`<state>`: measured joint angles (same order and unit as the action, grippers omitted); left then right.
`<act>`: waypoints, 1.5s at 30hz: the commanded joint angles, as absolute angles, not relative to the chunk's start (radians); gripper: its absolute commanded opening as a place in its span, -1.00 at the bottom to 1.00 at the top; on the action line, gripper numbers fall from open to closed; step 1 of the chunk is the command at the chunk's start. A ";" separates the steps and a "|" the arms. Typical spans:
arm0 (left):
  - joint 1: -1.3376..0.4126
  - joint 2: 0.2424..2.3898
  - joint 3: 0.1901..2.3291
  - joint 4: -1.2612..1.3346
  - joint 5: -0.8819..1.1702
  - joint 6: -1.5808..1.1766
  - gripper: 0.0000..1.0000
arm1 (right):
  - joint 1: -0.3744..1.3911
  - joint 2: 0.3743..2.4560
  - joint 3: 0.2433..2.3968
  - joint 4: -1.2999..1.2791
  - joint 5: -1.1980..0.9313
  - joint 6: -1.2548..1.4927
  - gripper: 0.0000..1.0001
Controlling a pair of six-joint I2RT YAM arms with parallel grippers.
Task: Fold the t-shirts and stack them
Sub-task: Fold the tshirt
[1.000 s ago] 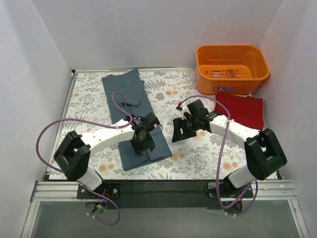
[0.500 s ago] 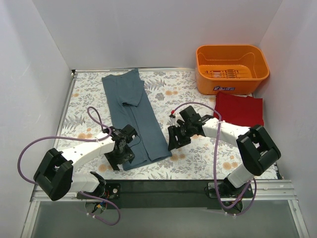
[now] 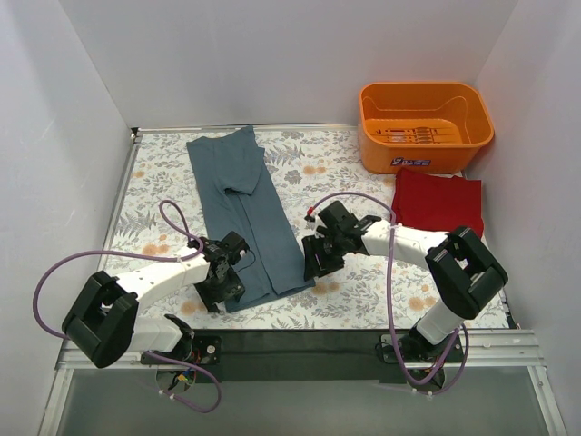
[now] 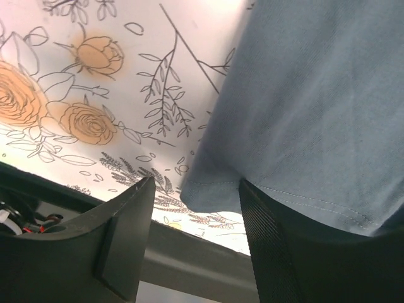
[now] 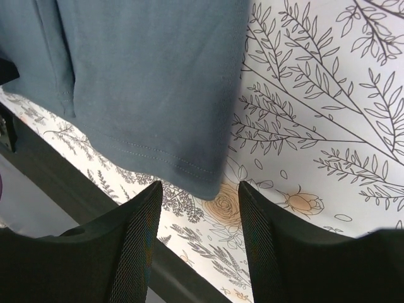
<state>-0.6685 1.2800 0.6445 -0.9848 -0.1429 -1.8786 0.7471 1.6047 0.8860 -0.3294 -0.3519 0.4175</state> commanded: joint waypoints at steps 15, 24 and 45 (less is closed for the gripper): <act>-0.655 1.325 0.561 -0.804 -0.066 -1.783 -0.50 | 0.841 1.647 0.920 -0.362 -0.196 0.534 -0.11; -0.650 1.304 0.566 -0.816 -0.069 -1.786 -0.81 | 0.850 1.687 0.948 -0.397 -0.189 0.528 -0.50; -0.772 0.934 0.564 -1.034 0.193 -1.947 -1.00 | 0.864 1.482 1.055 -0.775 -0.172 0.341 -0.97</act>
<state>-0.7681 0.9600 0.5526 -0.9730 0.1555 -1.8942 0.8616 1.5009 0.9920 -0.6830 -0.1909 0.3882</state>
